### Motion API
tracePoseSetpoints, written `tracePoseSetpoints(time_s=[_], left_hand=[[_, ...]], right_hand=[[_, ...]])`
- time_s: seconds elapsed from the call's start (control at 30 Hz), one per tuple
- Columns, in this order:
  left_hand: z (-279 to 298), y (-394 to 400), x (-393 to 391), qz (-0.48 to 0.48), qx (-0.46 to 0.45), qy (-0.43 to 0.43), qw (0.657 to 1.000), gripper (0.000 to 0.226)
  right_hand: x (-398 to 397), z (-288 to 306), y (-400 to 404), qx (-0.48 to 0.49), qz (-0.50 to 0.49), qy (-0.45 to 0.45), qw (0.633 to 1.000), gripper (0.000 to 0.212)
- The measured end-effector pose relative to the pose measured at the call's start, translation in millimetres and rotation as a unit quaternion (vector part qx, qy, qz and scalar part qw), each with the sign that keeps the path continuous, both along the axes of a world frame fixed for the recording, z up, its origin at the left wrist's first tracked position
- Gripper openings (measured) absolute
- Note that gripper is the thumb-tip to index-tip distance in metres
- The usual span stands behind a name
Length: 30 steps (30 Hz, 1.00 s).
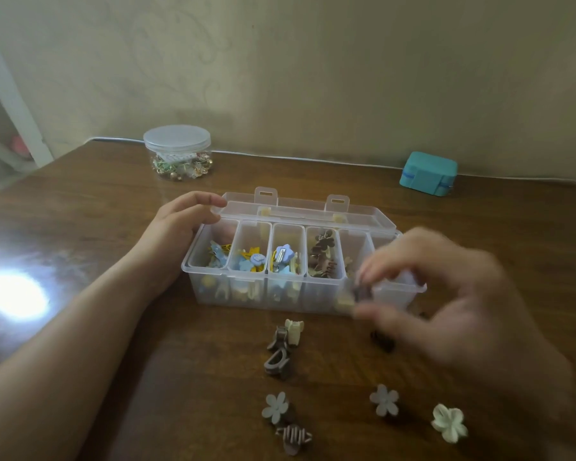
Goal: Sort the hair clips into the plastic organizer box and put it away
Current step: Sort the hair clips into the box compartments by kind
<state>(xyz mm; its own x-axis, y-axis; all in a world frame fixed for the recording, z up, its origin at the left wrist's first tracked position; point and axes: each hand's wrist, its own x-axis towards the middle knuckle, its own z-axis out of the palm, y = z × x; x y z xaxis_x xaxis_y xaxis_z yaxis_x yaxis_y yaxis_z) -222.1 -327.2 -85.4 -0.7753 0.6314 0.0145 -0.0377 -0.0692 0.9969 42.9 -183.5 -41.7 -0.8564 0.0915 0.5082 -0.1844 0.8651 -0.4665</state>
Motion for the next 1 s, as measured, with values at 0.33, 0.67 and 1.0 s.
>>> tracePoseSetpoints(time_s=[0.33, 0.67, 1.0], left_hand=[[0, 0, 0, 0.004, -0.013, 0.009, 1.0, 0.028], [1, 1, 2, 0.007, -0.003, 0.005, 1.0, 0.029], [-1, 1, 0, 0.011, -0.016, 0.012, 1.0, 0.029]], right_hand=[[-6, -7, -13, 0.154, -0.029, 0.052, 0.986, 0.026], [-14, -34, -41, 0.274, 0.161, -0.014, 0.948, 0.013], [-14, -9, 11, 0.113, -0.174, 0.058, 0.976, 0.018]])
